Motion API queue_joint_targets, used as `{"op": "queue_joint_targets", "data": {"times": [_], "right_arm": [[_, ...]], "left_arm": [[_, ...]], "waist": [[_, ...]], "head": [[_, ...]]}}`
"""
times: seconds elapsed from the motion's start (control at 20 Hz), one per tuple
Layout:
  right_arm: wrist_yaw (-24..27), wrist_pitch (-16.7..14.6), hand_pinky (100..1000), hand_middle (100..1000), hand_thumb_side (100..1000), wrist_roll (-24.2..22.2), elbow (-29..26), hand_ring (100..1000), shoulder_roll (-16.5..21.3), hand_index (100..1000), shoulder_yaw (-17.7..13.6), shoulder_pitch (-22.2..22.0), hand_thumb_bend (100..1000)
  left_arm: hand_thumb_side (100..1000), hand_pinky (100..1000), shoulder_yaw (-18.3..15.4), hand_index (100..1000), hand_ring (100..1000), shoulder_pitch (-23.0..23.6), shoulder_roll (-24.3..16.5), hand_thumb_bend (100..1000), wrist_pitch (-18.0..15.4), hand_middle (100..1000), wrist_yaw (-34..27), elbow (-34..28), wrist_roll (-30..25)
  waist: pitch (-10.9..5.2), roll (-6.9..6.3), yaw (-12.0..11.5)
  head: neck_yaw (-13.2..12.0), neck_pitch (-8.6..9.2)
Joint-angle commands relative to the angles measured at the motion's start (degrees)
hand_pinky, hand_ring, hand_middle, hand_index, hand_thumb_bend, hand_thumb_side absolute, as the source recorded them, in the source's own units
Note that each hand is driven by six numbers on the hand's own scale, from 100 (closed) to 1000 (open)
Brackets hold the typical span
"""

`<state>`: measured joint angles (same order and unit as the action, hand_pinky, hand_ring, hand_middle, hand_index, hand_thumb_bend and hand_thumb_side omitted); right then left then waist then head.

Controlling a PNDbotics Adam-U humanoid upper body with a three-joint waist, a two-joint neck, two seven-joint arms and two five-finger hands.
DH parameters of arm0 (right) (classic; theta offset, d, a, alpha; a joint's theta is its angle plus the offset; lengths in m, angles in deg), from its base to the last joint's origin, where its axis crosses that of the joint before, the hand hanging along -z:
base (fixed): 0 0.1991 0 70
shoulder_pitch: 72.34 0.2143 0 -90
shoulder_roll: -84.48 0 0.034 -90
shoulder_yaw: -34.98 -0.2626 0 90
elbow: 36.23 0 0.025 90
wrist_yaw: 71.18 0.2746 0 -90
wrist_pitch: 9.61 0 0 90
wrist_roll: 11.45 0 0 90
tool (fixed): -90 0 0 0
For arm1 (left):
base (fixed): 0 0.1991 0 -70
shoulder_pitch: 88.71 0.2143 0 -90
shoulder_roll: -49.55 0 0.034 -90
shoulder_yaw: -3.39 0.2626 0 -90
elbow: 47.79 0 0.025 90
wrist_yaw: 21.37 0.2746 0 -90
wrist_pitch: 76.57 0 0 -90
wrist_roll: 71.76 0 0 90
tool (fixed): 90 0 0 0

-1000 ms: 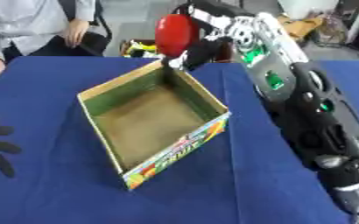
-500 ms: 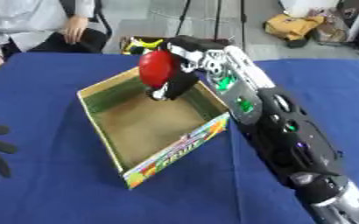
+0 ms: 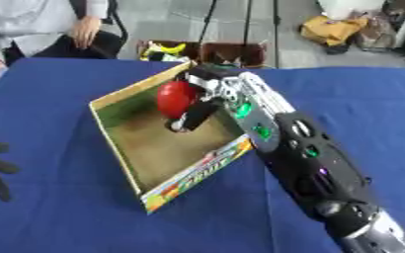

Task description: Pick up objects on the table and place them in the box.

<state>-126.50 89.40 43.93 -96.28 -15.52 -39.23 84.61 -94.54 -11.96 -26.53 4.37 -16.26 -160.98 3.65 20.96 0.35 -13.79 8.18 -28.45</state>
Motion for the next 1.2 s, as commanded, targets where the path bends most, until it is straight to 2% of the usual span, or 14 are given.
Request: {"op": "queue_joint_targets", "data": {"times": [0.05, 0.15, 0.25, 0.35, 0.4, 0.45, 0.5, 0.55, 0.65, 0.75, 0.85, 1.0, 1.2], "right_arm": [[-0.6, -1.0, 443, 691, 353, -0.5, 1.1, 582, -0.3, 702, -0.2, 1.1, 100], [-0.7, -1.8, 493, 747, 348, -1.5, 1.7, 585, -0.3, 778, -0.1, 1.3, 100], [-1.0, -2.9, 553, 782, 316, -2.9, 1.8, 629, -0.3, 812, -0.1, 1.4, 100], [-1.2, -4.6, 612, 813, 377, -4.9, 1.7, 692, -0.3, 826, 0.1, 1.5, 100], [-1.5, -5.6, 661, 833, 408, -6.1, 1.7, 741, -0.2, 834, 0.2, 1.6, 251], [-1.8, -6.7, 686, 843, 417, -7.2, 1.6, 764, -0.1, 841, 0.2, 1.7, 315], [-2.2, -7.6, 724, 858, 431, -8.2, 1.6, 800, 0.0, 853, 0.1, 1.7, 437], [-2.6, -8.5, 773, 877, 421, -9.1, 1.6, 842, 0.2, 867, 0.0, 1.8, 593], [-3.2, -9.9, 816, 895, 423, -10.9, 1.4, 874, 0.4, 879, -0.3, 2.0, 739], [-3.6, -10.9, 843, 901, 469, -12.0, 1.1, 886, 0.7, 884, -0.8, 2.3, 815], [-3.6, -11.4, 866, 918, 487, -12.4, 0.5, 903, 1.1, 905, -1.2, 2.5, 858], [-2.9, -11.4, 865, 914, 508, -11.9, -1.1, 899, 1.6, 903, -2.1, 2.7, 856], [-0.3, -10.5, 854, 903, 578, -8.7, -7.0, 883, 3.4, 897, -3.6, 3.3, 828]], "left_arm": [[996, 350, 0.2, 861, 590, -0.6, -0.8, 100, -0.1, 678, -0.2, -1.2, -0.2], [996, 350, 0.2, 861, 591, -0.6, -0.8, 100, -0.1, 677, -0.2, -1.2, -0.2], [997, 349, 0.2, 860, 588, -0.6, -0.8, 100, 0.0, 663, -0.1, -1.2, -0.1], [997, 349, 0.1, 859, 588, -0.6, -0.8, 100, 0.2, 664, 0.0, -1.1, 0.1], [997, 349, 0.1, 860, 588, -0.6, -0.8, 100, 0.2, 665, 0.0, -1.1, 0.1], [996, 349, 0.1, 860, 589, -0.6, -0.8, 100, 0.2, 666, 0.1, -1.2, 0.2], [996, 350, 0.1, 860, 589, -0.6, -0.8, 100, 0.2, 666, 0.1, -1.2, 0.2], [996, 350, 0.1, 860, 589, -0.6, -0.9, 100, 0.3, 667, 0.1, -1.2, 0.3], [996, 350, 0.1, 860, 590, -0.5, -0.9, 100, 0.3, 667, 0.2, -1.2, 0.3], [995, 350, 0.1, 860, 590, -0.5, -0.9, 100, 0.3, 667, 0.2, -1.1, 0.4], [995, 351, 0.1, 860, 590, -0.4, -0.9, 100, 0.3, 667, 0.2, -1.1, 0.4], [994, 350, 0.0, 860, 590, -0.3, -0.9, 100, 0.3, 667, 0.3, -1.1, 0.5], [993, 350, -0.1, 860, 590, -0.2, -0.9, 100, 0.3, 667, 0.3, -1.0, 0.6]], "waist": [[-0.99, -0.20, -0.2], [-0.96, -0.18, -0.2], [-0.94, -0.17, -0.1], [-0.97, -0.18, -0.1], [-1.00, -0.18, -0.1], [-1.04, -0.18, -0.1], [-1.07, -0.19, -0.1], [-1.11, -0.20, 0.0], [-1.19, -0.22, 0.0], [-1.27, -0.22, 0.0], [-1.35, -0.25, 0.0], [-1.45, -0.33, 0.1], [-1.63, -0.53, 0.3]], "head": [[0.1, 0.48], [0.2, 0.39], [0.3, 0.30], [0.3, 0.18], [0.4, 0.10], [0.4, 0.04], [0.4, -0.02], [0.4, -0.10], [0.4, -0.21], [0.4, -0.23], [0.4, -0.19], [0.3, -0.15], [0.1, -0.29]]}}
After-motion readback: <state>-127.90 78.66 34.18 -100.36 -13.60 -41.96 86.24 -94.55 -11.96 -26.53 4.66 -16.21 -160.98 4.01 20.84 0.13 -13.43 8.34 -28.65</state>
